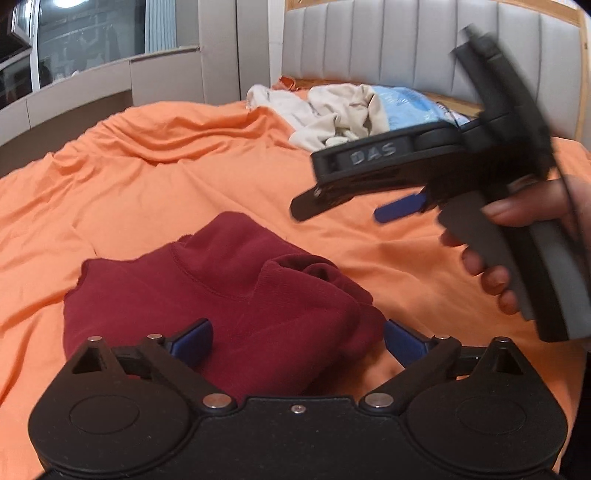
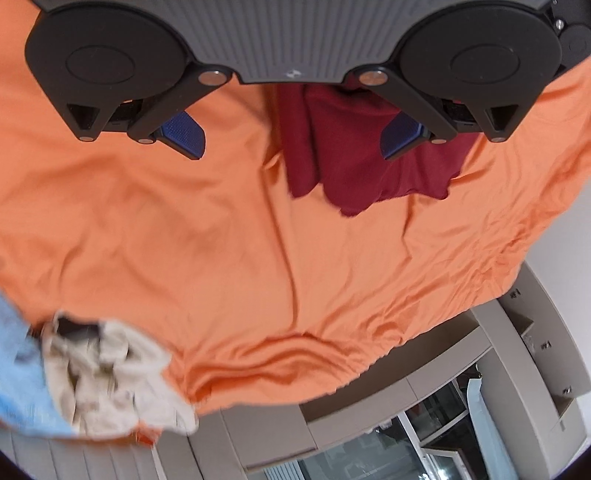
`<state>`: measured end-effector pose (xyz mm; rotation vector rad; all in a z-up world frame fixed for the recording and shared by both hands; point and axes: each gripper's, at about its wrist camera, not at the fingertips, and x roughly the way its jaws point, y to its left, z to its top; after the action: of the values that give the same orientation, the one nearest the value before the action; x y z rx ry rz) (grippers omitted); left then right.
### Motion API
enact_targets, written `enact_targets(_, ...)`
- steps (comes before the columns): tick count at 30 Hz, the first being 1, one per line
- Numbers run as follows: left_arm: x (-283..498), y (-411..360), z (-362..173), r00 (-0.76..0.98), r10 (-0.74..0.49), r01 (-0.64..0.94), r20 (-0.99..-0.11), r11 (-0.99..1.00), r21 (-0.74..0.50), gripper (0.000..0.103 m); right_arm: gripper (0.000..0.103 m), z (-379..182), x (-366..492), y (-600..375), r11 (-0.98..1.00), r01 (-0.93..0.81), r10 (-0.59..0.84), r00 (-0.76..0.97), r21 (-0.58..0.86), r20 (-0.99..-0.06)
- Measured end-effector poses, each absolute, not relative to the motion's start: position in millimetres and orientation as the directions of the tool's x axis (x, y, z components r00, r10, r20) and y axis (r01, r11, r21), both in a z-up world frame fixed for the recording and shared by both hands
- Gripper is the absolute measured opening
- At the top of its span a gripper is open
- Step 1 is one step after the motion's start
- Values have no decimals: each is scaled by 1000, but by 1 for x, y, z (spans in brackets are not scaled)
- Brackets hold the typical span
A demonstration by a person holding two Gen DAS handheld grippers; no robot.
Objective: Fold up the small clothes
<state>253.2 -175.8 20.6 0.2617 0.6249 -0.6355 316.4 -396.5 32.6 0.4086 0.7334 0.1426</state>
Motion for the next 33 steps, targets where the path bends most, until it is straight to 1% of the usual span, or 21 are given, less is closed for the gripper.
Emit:
enact_targets(4,238,-163,30,668,-477,632,-571,768,98,102,103,28,320,-394,889,12,310,720,457,-621)
enact_targets(9,223,-147,36,733,-420,606,-536,761,232,102,103,24,326,-390,875,28,328,700,483,-634)
enact_targets(13,218,-134,34,760,-391,587,-519,755,291,102,103,20,329,-389,845,17,370,705,535,-606)
enact_targets(16,219,-127,27,771,-388,574,-506,768,286,102,103,20,331,-387,835,1,384,715,550,-584)
enact_targets(20,219,-117,11,778,-400,549,-484,808,214,102,103,19,334,-386,786,-45,448,729,617,-518)
enact_targets(21,219,-115,7,777,-396,543,-490,815,201,102,103,18,335,-386,772,-52,461,731,633,-502)
enact_targets(26,217,-109,7,786,-410,543,-462,816,199,102,103,9,339,-387,722,-81,496,753,687,-433)
enact_targets(28,214,-107,8,796,-407,534,-448,820,204,102,96,5,340,-386,720,-83,492,762,689,-422)
enact_targets(29,213,-106,8,801,-406,531,-440,821,210,102,94,4,341,-385,728,-81,485,763,681,-427)
enact_targets(31,210,-106,8,804,-412,535,-428,816,220,102,86,1,343,-382,746,-73,472,759,662,-448)
enact_targets(33,207,-107,9,807,-416,540,-420,808,237,102,82,-2,344,-378,762,-66,461,754,644,-469)
